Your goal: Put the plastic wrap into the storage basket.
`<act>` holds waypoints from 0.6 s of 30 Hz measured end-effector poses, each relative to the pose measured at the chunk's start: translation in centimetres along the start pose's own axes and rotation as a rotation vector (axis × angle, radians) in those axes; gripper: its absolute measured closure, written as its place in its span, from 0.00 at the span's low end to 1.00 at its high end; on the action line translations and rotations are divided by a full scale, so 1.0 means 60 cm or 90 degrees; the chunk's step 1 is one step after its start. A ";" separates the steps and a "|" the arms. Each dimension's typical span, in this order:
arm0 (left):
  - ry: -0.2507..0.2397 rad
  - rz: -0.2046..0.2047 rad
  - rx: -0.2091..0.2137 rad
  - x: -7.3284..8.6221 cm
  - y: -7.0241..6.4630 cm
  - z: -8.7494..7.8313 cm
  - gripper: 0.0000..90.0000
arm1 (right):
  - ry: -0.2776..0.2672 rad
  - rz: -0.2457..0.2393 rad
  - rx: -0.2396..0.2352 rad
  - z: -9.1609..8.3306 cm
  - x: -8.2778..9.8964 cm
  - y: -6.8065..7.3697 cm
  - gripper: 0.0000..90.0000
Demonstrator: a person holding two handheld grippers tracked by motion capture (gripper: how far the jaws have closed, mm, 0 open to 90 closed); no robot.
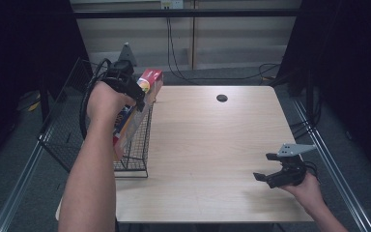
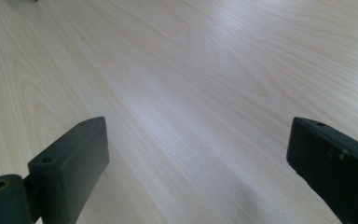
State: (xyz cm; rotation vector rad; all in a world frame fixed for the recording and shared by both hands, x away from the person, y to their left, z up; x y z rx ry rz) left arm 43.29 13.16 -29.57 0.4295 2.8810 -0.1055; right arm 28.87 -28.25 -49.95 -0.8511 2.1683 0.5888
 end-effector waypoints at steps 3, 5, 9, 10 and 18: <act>0.001 0.001 -0.001 0.001 0.005 -0.002 0.49 | -0.001 -0.003 0.000 0.000 0.000 -0.001 0.06; -0.002 -0.004 -0.006 0.003 0.009 -0.003 0.49 | 0.000 -0.004 0.002 -0.001 0.000 -0.001 0.06; -0.010 -0.011 -0.013 0.005 0.019 -0.008 0.49 | -0.002 -0.004 0.001 -0.003 0.000 -0.001 0.07; -0.007 -0.016 -0.011 0.006 0.022 -0.009 0.49 | -0.002 -0.004 0.001 -0.003 0.000 -0.001 0.07; -0.007 -0.029 -0.011 0.012 0.040 -0.012 0.49 | -0.001 -0.004 0.004 -0.002 0.000 -0.001 0.07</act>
Point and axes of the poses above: each handheld gripper's, and its own axes: z roughly forward along the jaws, x roughly out of its underside, y roughly to its left, the point moved 6 cm from there along z, roughly forward along the jaws, and after that the axes turned 4 degrees about -x, right-handed, at the moved point
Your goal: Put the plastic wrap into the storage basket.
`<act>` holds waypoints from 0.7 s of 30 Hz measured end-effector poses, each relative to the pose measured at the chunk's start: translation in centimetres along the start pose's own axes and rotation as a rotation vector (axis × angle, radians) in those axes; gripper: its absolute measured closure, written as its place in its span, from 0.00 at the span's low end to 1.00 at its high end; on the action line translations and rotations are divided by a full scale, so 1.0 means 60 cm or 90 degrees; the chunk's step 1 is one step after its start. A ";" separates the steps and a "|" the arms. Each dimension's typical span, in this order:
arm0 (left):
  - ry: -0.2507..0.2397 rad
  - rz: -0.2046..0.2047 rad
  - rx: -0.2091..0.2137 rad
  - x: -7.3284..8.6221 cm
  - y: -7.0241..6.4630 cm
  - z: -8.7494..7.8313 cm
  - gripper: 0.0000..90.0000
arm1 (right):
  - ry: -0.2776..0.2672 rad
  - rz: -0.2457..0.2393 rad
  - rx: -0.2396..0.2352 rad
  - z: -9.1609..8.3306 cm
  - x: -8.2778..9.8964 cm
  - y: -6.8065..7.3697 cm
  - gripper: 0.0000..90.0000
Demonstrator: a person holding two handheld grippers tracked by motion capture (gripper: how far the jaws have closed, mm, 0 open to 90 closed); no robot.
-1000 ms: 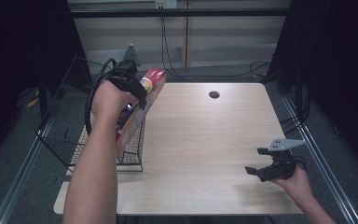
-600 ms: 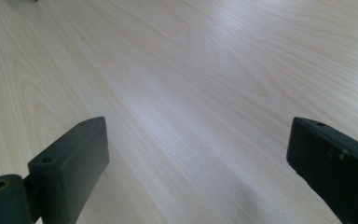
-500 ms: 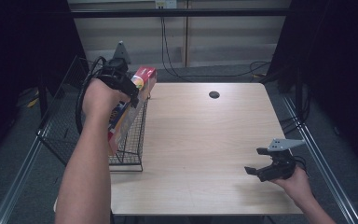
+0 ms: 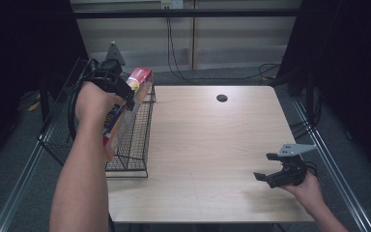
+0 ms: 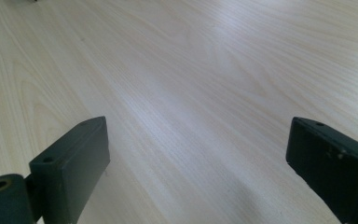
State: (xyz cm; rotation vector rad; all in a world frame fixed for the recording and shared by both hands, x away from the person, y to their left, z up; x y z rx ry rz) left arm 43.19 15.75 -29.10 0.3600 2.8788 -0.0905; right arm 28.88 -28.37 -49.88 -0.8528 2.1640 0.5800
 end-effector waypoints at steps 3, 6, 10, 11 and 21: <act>-0.002 -0.005 0.002 0.002 0.005 -0.003 0.49 | 0.000 0.000 0.000 0.000 0.000 0.000 0.07; -0.004 -0.011 0.001 0.003 0.010 -0.004 0.49 | 0.000 0.000 0.000 0.000 0.001 0.000 0.07; -0.004 -0.015 0.000 0.006 0.018 -0.007 0.49 | 0.000 0.000 -0.001 0.000 0.001 0.000 0.07; -0.005 -0.018 -0.002 0.006 0.020 -0.008 0.49 | 0.000 -0.001 -0.001 0.000 0.001 0.000 0.07; -0.011 -0.033 -0.005 0.012 0.036 -0.017 0.49 | 0.000 0.002 0.002 -0.002 0.001 -0.001 0.07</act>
Point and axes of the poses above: each handheld gripper's, and its own axes: z roughly forward along the jaws, x roughly out of its underside, y roughly to its left, the point moved 6 cm from there along z, roughly forward along the jaws, and after that the axes turned 4 degrees about -x, right-handed, at the moved point
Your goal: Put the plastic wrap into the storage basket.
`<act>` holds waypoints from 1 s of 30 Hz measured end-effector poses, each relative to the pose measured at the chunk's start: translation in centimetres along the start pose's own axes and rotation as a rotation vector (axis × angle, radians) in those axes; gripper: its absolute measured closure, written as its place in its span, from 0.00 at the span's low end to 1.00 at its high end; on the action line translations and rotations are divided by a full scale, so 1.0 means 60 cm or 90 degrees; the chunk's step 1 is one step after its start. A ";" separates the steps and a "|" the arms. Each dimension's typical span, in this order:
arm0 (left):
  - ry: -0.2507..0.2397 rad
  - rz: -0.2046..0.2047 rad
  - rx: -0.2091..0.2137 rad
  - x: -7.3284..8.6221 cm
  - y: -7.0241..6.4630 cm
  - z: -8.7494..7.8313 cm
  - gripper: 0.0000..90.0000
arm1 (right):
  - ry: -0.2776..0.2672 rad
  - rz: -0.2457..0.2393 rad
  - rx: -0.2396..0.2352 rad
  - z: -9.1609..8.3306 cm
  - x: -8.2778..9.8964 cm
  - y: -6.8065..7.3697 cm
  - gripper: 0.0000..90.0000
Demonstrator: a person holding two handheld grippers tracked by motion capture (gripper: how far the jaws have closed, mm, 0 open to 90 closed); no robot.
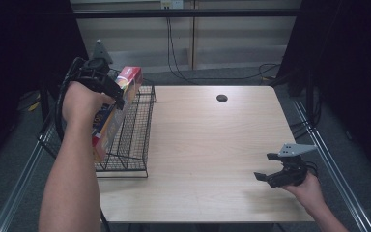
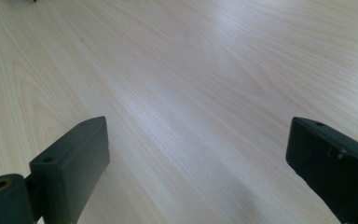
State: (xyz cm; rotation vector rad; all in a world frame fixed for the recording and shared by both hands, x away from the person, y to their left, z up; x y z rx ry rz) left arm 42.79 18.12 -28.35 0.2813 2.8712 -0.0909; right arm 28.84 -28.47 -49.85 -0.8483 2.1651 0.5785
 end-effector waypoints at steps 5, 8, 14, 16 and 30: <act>0.006 -0.005 -0.002 0.004 0.009 -0.003 0.50 | 0.000 -0.001 -0.001 0.000 0.000 0.000 0.07; 0.006 -0.006 -0.007 0.005 0.013 -0.004 0.50 | -0.001 -0.001 0.002 -0.001 0.000 -0.001 0.07; 0.006 -0.012 -0.008 0.009 0.024 -0.008 0.49 | -0.001 0.000 0.001 -0.001 0.000 0.000 0.07; 0.006 -0.014 -0.011 0.010 0.028 -0.010 0.49 | -0.002 0.000 0.002 -0.001 0.000 0.000 0.07; -0.001 -0.050 -0.024 0.020 0.063 -0.019 0.50 | 0.003 0.000 0.001 0.001 0.001 0.001 0.07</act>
Point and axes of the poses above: each handheld gripper's, and its own axes: z roughly forward along the jaws, x roughly out of its underside, y roughly to its left, the point moved 6 cm from there along z, roughly forward along the jaws, and after that the axes turned 4 degrees about -x, right-handed, at the moved point
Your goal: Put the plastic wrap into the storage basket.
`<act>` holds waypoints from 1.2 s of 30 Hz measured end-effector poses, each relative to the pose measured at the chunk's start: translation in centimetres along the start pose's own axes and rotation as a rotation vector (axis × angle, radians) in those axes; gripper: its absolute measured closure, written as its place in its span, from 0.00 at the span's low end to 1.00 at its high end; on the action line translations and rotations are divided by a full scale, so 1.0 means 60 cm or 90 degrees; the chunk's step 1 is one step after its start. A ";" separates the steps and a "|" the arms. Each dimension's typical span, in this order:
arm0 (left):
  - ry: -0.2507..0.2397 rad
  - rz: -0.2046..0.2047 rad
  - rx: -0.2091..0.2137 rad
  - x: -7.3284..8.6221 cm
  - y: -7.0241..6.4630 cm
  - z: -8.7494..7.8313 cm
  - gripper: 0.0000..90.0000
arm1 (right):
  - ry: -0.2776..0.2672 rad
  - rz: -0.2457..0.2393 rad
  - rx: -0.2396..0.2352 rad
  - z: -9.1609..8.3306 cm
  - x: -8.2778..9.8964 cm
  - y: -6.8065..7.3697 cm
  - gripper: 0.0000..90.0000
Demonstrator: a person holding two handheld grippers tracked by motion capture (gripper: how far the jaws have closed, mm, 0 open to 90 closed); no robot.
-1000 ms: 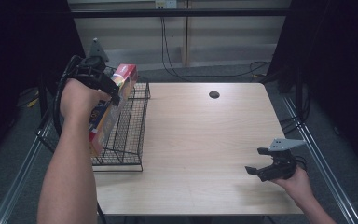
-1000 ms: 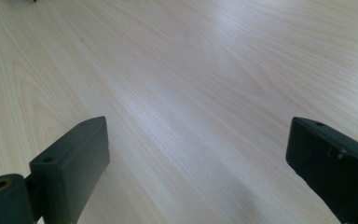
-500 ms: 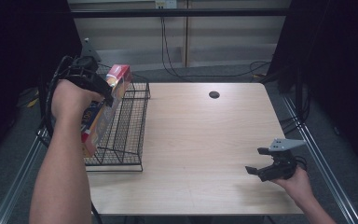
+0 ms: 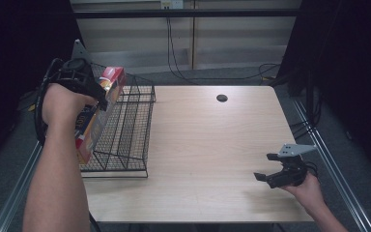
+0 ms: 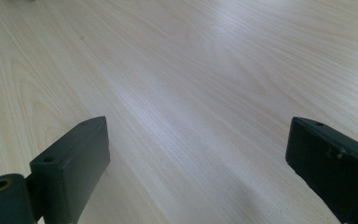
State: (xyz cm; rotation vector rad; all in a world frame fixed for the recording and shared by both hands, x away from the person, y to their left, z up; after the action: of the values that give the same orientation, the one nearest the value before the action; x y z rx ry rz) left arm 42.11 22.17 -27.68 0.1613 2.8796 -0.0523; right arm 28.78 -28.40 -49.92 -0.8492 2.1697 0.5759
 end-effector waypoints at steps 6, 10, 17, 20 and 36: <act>-0.008 -0.015 -0.010 0.002 0.018 -0.005 0.49 | -0.001 0.001 -0.002 0.001 0.000 0.000 0.07; -0.014 -0.024 -0.019 0.003 0.032 -0.003 0.49 | 0.000 0.001 0.000 0.001 0.000 0.000 0.07; -0.022 -0.045 -0.035 0.004 0.049 0.007 0.49 | 0.001 -0.001 -0.005 0.004 0.000 0.001 0.07; -0.021 -0.051 -0.036 0.005 0.054 0.015 0.49 | 0.000 -0.004 -0.003 0.004 0.000 0.001 0.07; -0.024 -0.073 -0.041 0.001 0.063 0.034 0.49 | 0.002 -0.002 -0.005 0.005 0.001 0.002 0.07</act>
State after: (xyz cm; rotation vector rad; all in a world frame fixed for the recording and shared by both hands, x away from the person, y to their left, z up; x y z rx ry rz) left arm 42.98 25.85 -29.76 -0.0179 2.8461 0.0165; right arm 28.81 -28.16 -50.12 -0.8585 2.1695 0.5831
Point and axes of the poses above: each handheld gripper's, and its own axes: z roughly forward along the jaws, x roughly out of its underside, y roughly to its left, the point moved 6 cm from there along z, roughly forward along the jaws, and after that the axes turned 4 degrees about -x, right-handed, at the moved point
